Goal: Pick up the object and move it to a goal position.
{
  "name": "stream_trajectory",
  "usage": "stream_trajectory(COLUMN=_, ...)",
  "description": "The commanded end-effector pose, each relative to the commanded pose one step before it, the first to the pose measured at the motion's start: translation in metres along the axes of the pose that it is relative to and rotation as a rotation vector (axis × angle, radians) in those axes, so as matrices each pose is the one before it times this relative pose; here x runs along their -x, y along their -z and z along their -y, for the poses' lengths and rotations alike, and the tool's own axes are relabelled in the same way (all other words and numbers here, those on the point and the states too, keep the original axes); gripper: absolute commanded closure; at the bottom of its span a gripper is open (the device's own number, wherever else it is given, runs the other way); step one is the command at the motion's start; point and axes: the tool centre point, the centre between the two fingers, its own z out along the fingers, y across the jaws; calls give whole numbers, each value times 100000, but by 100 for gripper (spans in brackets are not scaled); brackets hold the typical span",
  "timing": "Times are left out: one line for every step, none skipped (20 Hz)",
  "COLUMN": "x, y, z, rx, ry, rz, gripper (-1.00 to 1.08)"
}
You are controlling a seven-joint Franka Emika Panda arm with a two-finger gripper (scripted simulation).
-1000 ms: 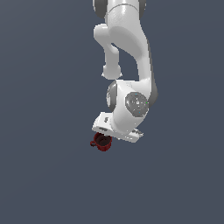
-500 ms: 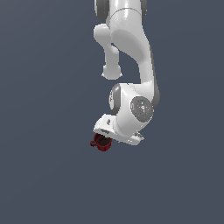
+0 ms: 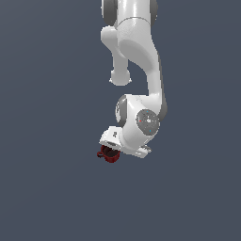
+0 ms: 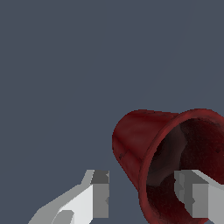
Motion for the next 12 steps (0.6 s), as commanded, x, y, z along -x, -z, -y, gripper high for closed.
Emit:
stream_trajectory(x=-14, y=-329, z=8, rx=-16, ry=-26, rz=-115, gripper=-20)
stream_trajectory(x=0, y=0, z=0, rx=0, ry=0, rz=0, gripper=108)
stream_trajectory(x=0, y=0, z=0, rx=0, ry=0, rz=0, gripper=108)
stream_trajectory(x=0, y=0, z=0, rx=0, ry=0, rz=0, gripper=108)
stream_trajectory(x=0, y=0, z=0, rx=0, ry=0, rz=0, gripper=108)
stream_trajectory(x=0, y=0, z=0, rx=0, ry=0, rz=0, gripper=108)
stream_trajectory(x=0, y=0, z=0, rx=0, ry=0, rz=0, gripper=108)
stream_trajectory(x=0, y=0, z=0, rx=0, ry=0, rz=0, gripper=108)
stream_trajectory(x=0, y=0, z=0, rx=0, ry=0, rz=0, gripper=108)
stream_trajectory(x=0, y=0, z=0, rx=0, ry=0, rz=0, gripper=108)
stream_trajectory(x=0, y=0, z=0, rx=0, ry=0, rz=0, gripper=108)
stream_trajectory(x=-27, y=77, z=-49, rx=-5, ry=-55, rz=-80, gripper=108)
